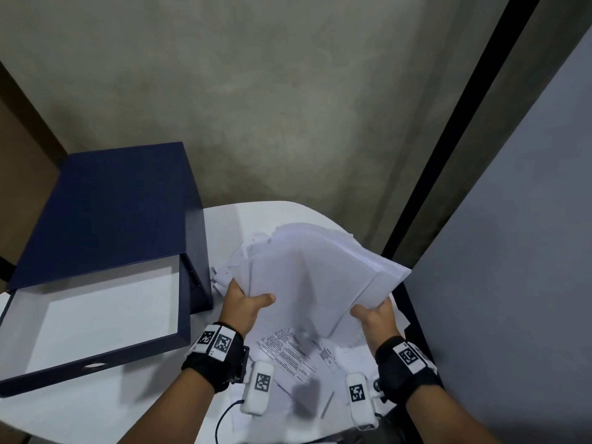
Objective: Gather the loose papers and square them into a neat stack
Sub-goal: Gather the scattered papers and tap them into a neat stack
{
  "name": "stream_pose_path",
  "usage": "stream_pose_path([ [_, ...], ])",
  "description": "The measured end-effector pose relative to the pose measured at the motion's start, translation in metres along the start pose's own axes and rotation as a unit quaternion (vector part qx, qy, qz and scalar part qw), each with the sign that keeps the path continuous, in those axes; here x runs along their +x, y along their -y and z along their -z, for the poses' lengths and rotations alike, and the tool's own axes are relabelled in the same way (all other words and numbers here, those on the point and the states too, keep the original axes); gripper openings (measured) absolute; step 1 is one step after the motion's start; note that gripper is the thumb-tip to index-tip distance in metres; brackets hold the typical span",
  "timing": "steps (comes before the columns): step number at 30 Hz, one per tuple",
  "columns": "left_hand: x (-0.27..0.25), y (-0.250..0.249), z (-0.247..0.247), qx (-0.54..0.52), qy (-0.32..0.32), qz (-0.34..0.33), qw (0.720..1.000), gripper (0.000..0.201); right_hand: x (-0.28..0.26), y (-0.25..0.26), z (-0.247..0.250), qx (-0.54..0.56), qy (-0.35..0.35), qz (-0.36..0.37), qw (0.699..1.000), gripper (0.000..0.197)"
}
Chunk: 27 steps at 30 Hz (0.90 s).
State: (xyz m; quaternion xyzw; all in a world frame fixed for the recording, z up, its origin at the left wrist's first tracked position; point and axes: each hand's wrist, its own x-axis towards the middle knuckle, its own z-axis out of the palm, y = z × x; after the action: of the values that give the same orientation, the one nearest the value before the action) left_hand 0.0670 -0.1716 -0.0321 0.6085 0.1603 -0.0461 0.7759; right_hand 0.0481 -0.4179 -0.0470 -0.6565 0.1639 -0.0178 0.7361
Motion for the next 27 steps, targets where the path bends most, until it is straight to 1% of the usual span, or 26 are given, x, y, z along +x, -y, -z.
stream_pose_path([
  [3,-0.002,-0.006,0.0,0.015,0.043,-0.017,0.999,0.064,0.0,0.0,0.001,0.008,0.019,0.003,1.0,0.066],
  [4,-0.002,-0.006,0.0,0.022,0.045,-0.023,0.999,0.061,0.0,0.0,0.002,0.009,0.023,0.003,1.0,0.071],
  [6,-0.002,-0.004,0.0,0.028,0.026,-0.014,0.999,0.052,0.001,0.0,0.002,0.005,0.019,0.003,1.0,0.073],
  [8,-0.002,0.0,0.001,0.056,0.022,-0.003,0.998,0.044,0.001,-0.002,0.002,-0.012,0.009,-0.001,1.0,0.068],
  [9,-0.001,0.001,0.003,0.076,0.028,0.007,0.997,0.043,0.002,-0.003,0.001,-0.027,0.003,-0.003,1.0,0.062],
  [12,0.0,0.009,0.008,0.117,0.037,0.019,0.992,0.047,0.005,-0.002,-0.003,-0.068,-0.016,0.0,0.998,0.036],
  [13,0.001,0.012,0.01,0.118,0.029,0.02,0.992,0.047,0.006,0.002,-0.004,-0.07,-0.017,0.004,0.997,0.035],
  [15,0.002,0.016,0.015,0.128,0.023,0.033,0.991,0.048,0.006,0.013,-0.006,-0.065,-0.01,0.017,0.998,0.038],
  [18,-0.003,0.018,0.019,0.149,0.034,0.027,0.988,0.032,0.013,0.022,-0.002,-0.063,0.01,0.032,0.997,0.04],
  [20,-0.004,0.021,0.019,0.163,0.02,0.023,0.986,0.029,0.02,0.021,0.0,-0.081,0.028,0.023,0.996,0.038],
  [21,-0.005,0.023,0.021,0.171,0.006,0.024,0.985,0.028,0.024,0.018,0.001,-0.092,0.041,0.008,0.995,0.038],
  [23,-0.006,0.032,0.026,0.205,-0.036,0.043,0.977,0.019,0.027,0.01,0.004,-0.116,0.065,-0.034,0.991,0.036],
  [24,-0.004,0.041,0.032,0.222,-0.059,0.063,0.971,0.015,0.028,0.004,0.007,-0.129,0.072,-0.058,0.987,0.033],
  [25,-0.004,0.051,0.038,0.236,-0.079,0.084,0.965,0.015,0.029,-0.004,0.011,-0.143,0.076,-0.077,0.984,0.03],
  [27,-0.004,0.067,0.048,0.257,-0.112,0.141,0.95,0.027,0.036,-0.023,0.027,-0.202,0.067,-0.095,0.972,0.023],
])
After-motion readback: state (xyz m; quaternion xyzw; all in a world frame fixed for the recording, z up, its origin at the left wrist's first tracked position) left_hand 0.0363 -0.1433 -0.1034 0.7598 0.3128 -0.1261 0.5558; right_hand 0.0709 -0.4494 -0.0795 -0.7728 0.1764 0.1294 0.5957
